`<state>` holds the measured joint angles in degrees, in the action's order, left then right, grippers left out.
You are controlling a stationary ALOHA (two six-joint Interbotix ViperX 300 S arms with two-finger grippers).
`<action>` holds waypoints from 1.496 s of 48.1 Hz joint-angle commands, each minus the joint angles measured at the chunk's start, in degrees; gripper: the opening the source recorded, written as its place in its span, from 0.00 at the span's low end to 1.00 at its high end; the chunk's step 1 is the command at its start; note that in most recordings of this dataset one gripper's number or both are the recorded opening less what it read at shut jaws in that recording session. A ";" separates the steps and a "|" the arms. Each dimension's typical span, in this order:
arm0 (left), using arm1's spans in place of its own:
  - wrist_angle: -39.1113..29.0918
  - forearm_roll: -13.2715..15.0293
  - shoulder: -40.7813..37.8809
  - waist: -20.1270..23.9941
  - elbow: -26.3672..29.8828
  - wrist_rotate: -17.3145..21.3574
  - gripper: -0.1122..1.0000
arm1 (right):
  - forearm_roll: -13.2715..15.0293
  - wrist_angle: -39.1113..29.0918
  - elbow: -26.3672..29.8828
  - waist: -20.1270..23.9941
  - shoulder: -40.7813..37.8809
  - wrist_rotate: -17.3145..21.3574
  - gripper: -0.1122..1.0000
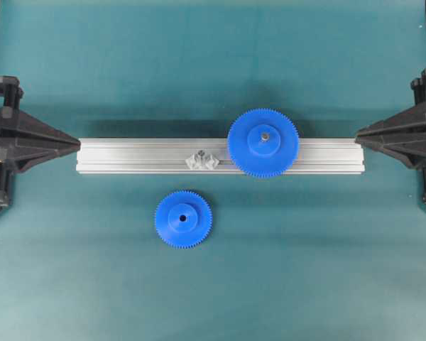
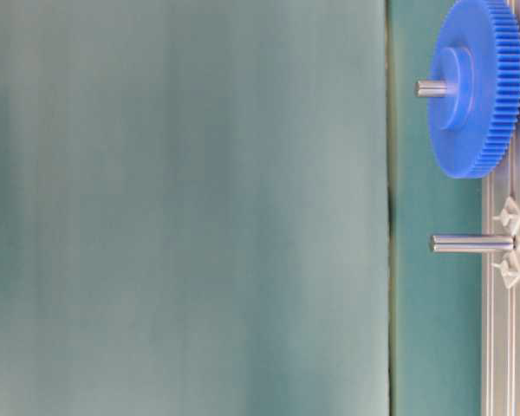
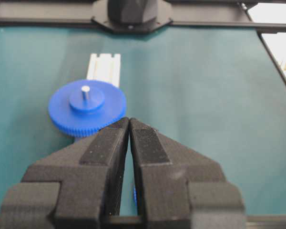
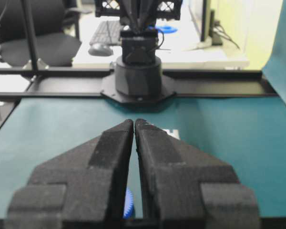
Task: Find the location of the shaft and insert the small gear.
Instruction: 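Move the left gripper toward the small blue gear on the table, then lower the left gripper over the small blue gear and grasp its rim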
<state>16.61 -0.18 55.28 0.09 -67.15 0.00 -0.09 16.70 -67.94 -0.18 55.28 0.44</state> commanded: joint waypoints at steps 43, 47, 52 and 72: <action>-23.47 -0.70 -24.87 -6.06 17.75 -1.49 0.26 | -3.96 -32.87 2.46 -0.53 2.55 6.06 0.21; -23.47 -0.70 -27.51 -6.77 18.37 -2.55 0.44 | -3.96 -33.66 2.20 -0.88 2.37 6.06 0.21; -23.47 -0.70 -31.11 -7.65 19.78 -4.92 0.71 | -3.96 -34.63 1.85 -1.67 2.29 6.15 0.21; -17.93 -0.70 -44.12 -9.49 24.26 -6.42 0.90 | -3.96 -37.71 1.23 -2.72 2.90 6.15 0.21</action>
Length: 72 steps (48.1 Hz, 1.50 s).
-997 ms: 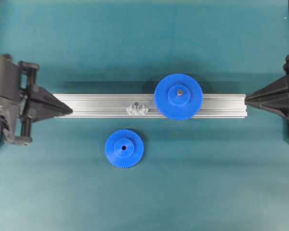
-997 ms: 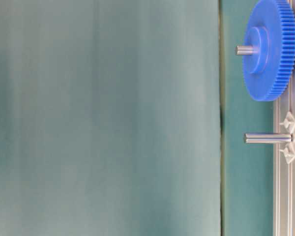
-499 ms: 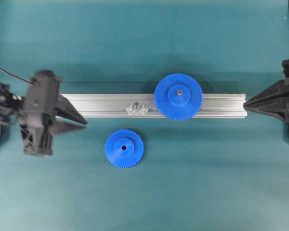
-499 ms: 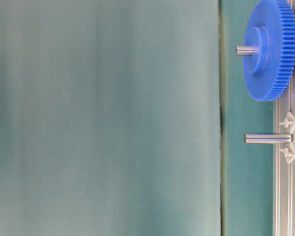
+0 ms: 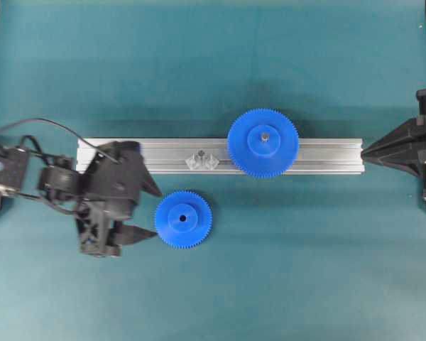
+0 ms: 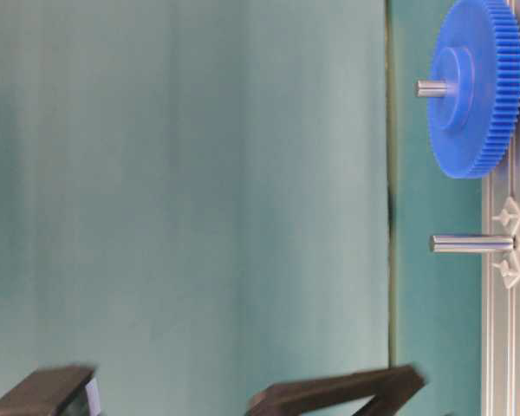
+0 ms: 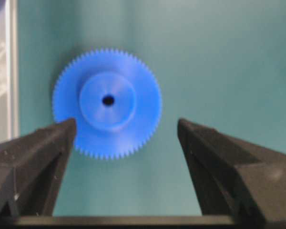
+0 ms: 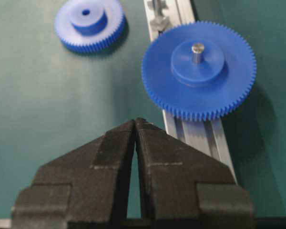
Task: Find the location of the shaft and insert the small gear.
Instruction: 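Lower the left gripper over the small blue gear and grasp its rim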
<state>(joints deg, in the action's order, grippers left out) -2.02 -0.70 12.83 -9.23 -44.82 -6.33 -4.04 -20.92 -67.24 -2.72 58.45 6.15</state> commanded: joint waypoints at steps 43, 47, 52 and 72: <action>-7.73 -0.18 -14.59 2.02 9.40 -0.26 0.94 | 0.53 0.26 -3.08 -0.18 3.60 2.37 0.21; -8.44 -0.26 -15.21 1.93 10.20 -0.26 0.94 | 1.14 0.26 -3.08 -0.18 3.60 2.37 0.21; -8.70 -0.26 -16.17 1.85 10.99 -0.26 0.94 | 1.32 0.35 -3.08 -0.26 3.60 2.37 0.21; -8.70 -0.26 -19.51 1.93 13.10 -0.18 0.94 | 1.32 0.35 -3.16 -0.26 3.60 2.37 0.21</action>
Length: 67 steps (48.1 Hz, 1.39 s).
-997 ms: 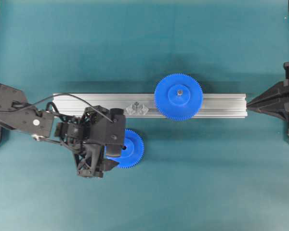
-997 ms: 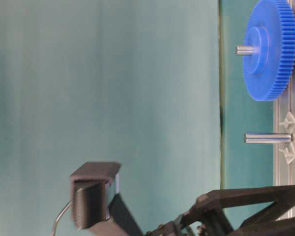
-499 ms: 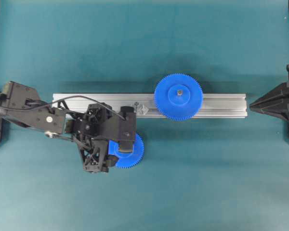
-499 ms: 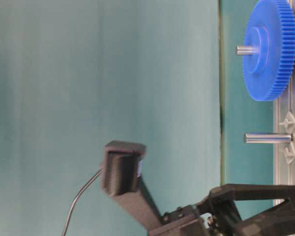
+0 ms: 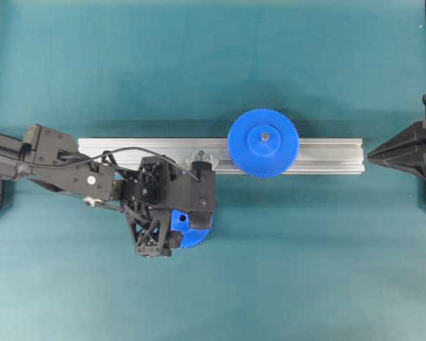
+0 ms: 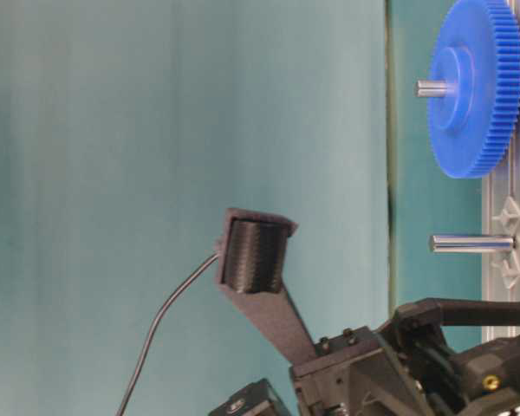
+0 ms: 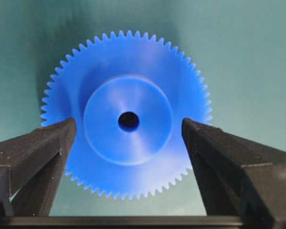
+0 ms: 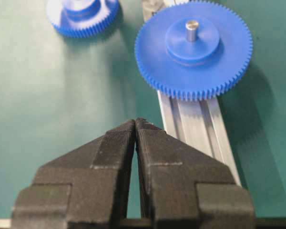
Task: Find the location of the shaft and insert the small gear.
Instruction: 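Lower the left gripper over the small blue gear and grasp its rim, then lift the small blue gear and carry it over the empty rail shaft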
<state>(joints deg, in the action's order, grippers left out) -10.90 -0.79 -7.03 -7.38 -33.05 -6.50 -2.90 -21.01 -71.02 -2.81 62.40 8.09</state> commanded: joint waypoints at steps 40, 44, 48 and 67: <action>-3.69 -0.18 -1.76 0.09 2.37 -0.18 0.90 | 0.18 0.53 0.44 -0.18 -0.35 0.44 0.21; -5.27 -0.18 -1.76 0.00 2.64 -0.18 0.84 | 0.18 0.53 0.26 -0.18 -0.35 0.44 0.21; -6.68 -0.18 -1.76 0.09 2.90 -0.18 0.74 | 0.18 0.88 0.18 -0.18 -0.35 0.44 0.21; -12.74 -0.18 1.67 2.02 9.76 0.00 0.69 | 0.09 1.58 0.18 -0.35 -0.35 0.44 0.21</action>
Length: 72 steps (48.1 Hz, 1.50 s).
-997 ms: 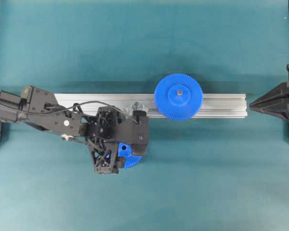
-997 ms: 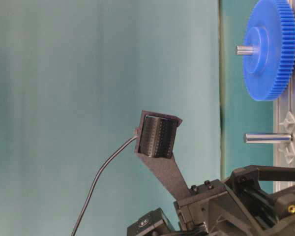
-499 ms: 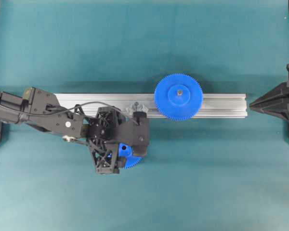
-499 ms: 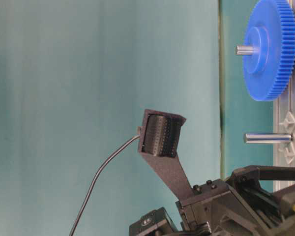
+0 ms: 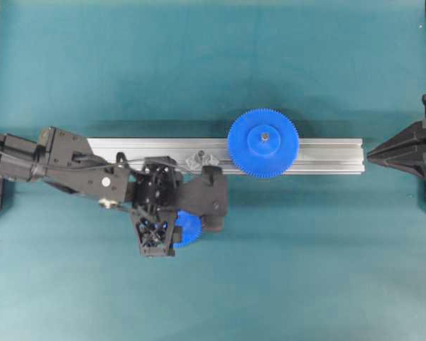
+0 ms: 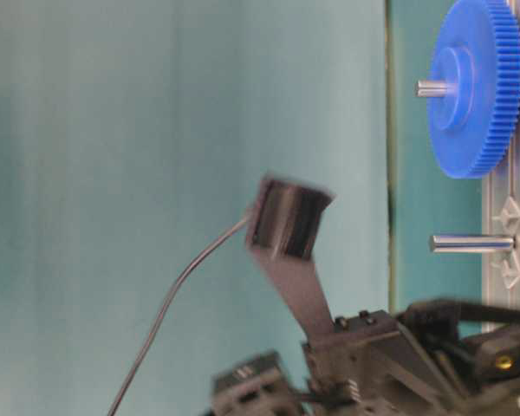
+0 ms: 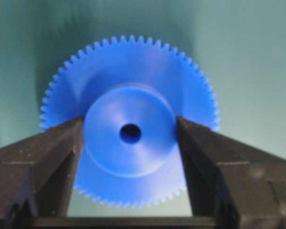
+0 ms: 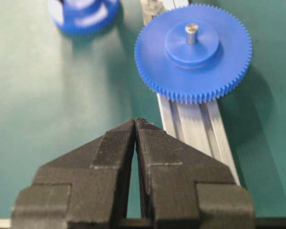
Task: Find the location of the shaft and insert the small gear.
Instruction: 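Lift the small blue gear and carry it over the empty rail shaft, then align the gear's bore with the shaft, meshing beside the large gear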
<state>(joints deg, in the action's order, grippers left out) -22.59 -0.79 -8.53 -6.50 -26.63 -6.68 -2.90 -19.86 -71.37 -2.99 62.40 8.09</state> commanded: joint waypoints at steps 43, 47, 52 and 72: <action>-15.73 -0.44 7.91 7.03 17.49 10.63 0.69 | 1.05 4.39 0.18 -0.44 -0.18 0.35 0.21; -16.96 -0.44 8.44 7.56 18.81 11.43 0.69 | 1.05 4.39 0.09 -0.62 -0.09 0.35 0.21; -18.46 -0.44 8.88 8.09 20.65 12.39 0.69 | 1.05 4.39 -0.09 -0.88 0.09 0.35 0.21; -18.81 -0.44 7.47 9.93 18.19 14.68 0.69 | 1.05 4.39 -0.97 -1.05 0.18 0.44 0.21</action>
<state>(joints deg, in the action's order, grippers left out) -42.98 -1.05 -1.93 3.25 -8.17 7.29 -1.93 -16.00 -72.86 -3.87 62.93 8.09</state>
